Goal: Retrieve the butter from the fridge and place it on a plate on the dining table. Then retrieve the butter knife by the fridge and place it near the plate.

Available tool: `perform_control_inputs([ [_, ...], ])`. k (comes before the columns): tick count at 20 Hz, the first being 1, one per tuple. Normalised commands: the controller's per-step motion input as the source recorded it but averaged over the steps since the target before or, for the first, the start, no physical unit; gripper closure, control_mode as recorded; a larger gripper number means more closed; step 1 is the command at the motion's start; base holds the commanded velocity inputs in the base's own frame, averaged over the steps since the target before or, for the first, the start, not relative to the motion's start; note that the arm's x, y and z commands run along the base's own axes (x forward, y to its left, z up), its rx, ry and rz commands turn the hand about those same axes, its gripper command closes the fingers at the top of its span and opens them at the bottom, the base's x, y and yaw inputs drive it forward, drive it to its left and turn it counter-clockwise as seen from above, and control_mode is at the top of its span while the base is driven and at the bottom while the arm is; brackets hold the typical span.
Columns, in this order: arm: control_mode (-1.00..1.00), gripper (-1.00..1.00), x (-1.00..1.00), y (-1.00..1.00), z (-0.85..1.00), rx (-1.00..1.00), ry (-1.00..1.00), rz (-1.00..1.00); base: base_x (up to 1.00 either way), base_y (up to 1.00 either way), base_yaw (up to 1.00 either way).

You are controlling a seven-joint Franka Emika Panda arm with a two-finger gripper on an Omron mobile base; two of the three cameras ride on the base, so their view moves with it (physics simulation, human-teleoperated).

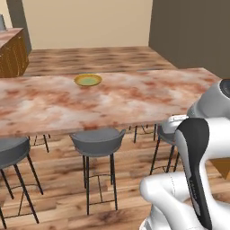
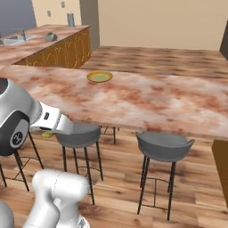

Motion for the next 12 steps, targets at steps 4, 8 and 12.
perform_control_inputs([
  [4, 1.0, 1.0, 0.0, 0.0, 0.0, 0.0, 0.0, 0.0, 0.0, -0.95, 0.0],
  [8, 1.0, 1.0, 0.0, 0.0, 0.0, 0.0, 0.0, 0.0, 0.0, -1.0, -0.01],
  [12, 1.0, 1.0, 0.0, 0.0, 0.0, 0.0, 0.0, 0.0, 0.0, -1.0, 0.0],
])
